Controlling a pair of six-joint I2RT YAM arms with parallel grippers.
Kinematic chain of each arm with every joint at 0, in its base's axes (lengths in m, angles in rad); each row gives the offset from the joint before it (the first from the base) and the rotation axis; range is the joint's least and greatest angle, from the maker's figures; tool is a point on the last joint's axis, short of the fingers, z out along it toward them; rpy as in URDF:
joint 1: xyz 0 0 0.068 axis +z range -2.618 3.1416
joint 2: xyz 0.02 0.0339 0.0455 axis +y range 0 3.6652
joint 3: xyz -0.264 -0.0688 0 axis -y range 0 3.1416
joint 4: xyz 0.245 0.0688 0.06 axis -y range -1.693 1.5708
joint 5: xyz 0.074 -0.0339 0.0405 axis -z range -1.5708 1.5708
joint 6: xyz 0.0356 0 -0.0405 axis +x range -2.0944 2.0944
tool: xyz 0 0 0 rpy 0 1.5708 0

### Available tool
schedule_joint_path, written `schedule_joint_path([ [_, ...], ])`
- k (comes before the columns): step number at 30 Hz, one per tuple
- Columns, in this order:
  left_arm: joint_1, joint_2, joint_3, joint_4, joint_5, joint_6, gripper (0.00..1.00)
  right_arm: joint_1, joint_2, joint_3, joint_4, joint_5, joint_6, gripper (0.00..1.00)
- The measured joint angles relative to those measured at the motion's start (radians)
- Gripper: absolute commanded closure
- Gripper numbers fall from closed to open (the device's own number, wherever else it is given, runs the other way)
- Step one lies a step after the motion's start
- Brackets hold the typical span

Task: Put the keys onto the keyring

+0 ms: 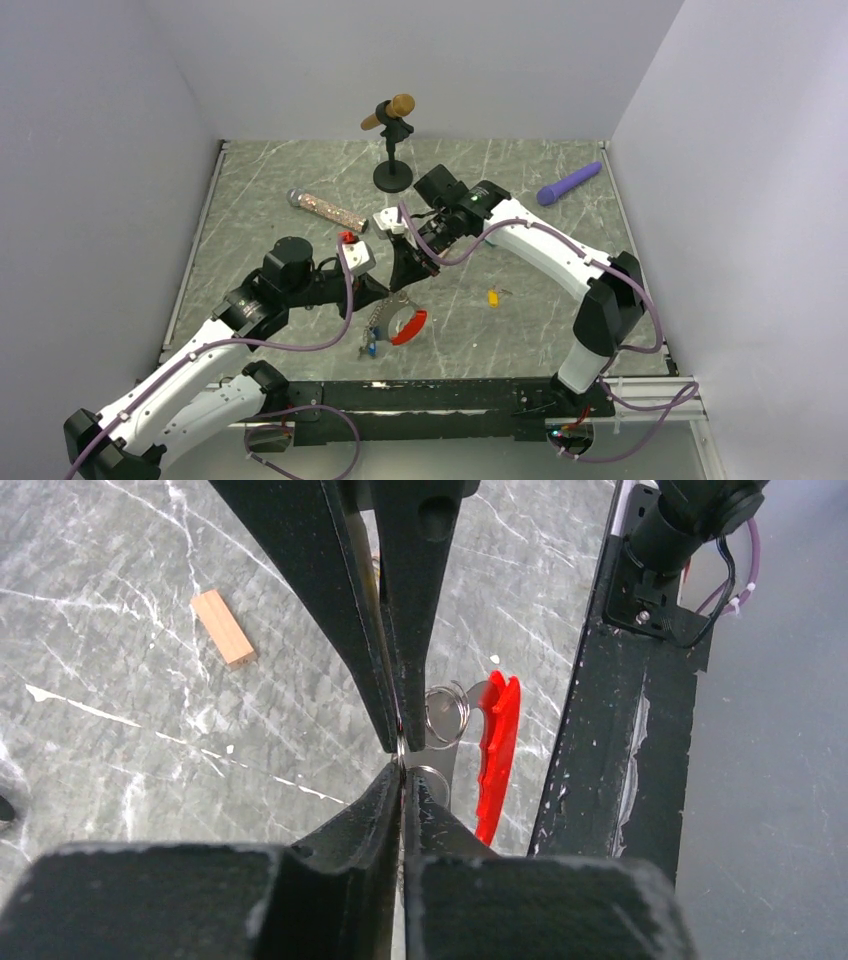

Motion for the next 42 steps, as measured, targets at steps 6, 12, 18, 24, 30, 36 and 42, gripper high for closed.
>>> schedule_joint_path([
  [6, 0.000, -0.018, -0.018, 0.013, -0.037, -0.028, 0.39, 0.003, 0.062, 0.142, -0.107, 0.080, 0.004, 1.00],
  [12, 0.005, -0.089, -0.036, 0.011, -0.106, -0.037, 0.36, 0.004, 0.109, 0.294, -0.263, 0.265, -0.016, 1.00],
  [18, 0.014, -0.150, -0.084, 0.046, -0.139, -0.060, 0.39, 0.034, 0.109, 0.303, -0.351, 0.537, -0.016, 1.00],
  [24, 0.014, -0.073, -0.115, 0.178, -0.128, -0.130, 0.47, 0.071, 0.108, 0.301, -0.365, 0.681, -0.016, 1.00],
  [30, 0.017, 0.043, -0.170, 0.435, -0.069, -0.166, 0.48, 0.066, 0.108, 0.301, -0.398, 0.687, -0.019, 1.00],
  [36, 0.017, 0.107, -0.219, 0.678, -0.007, -0.192, 0.49, 0.056, 0.106, 0.299, -0.407, 0.620, -0.019, 1.00],
  [42, 0.017, 0.154, -0.260, 0.806, 0.053, -0.212, 0.55, 0.012, 0.079, 0.296, -0.391, 0.506, -0.010, 1.00],
])
